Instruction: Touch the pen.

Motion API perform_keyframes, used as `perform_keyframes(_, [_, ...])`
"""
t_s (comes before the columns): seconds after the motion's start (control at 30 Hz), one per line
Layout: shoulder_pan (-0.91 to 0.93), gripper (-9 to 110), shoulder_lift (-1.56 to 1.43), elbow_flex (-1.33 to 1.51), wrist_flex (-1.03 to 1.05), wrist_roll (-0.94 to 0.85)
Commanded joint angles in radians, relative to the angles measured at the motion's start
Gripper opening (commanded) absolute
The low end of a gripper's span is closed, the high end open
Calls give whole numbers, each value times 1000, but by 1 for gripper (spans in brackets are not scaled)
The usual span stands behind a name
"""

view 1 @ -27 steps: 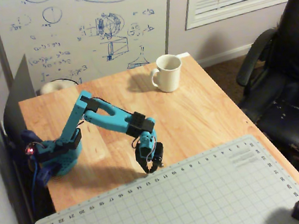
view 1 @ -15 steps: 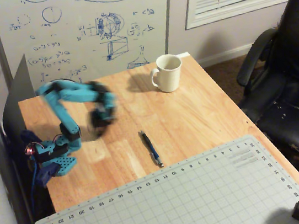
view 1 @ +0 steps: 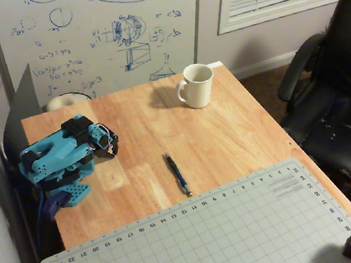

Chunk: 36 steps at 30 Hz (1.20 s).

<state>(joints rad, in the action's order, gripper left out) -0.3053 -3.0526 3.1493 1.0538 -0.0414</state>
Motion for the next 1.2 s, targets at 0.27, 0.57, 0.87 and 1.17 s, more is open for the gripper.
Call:
perform_keyframes(0.27, [-6,1,-179,-179,-9,-8])
perform_keyframes(0.57, [-6,1,337,-632,-9,-6])
perform_keyframes(0.87, [55,1,1034,-1002,-8,-11])
perform_keyframes(1.17, [264,1,1289,-1011,-9,-14])
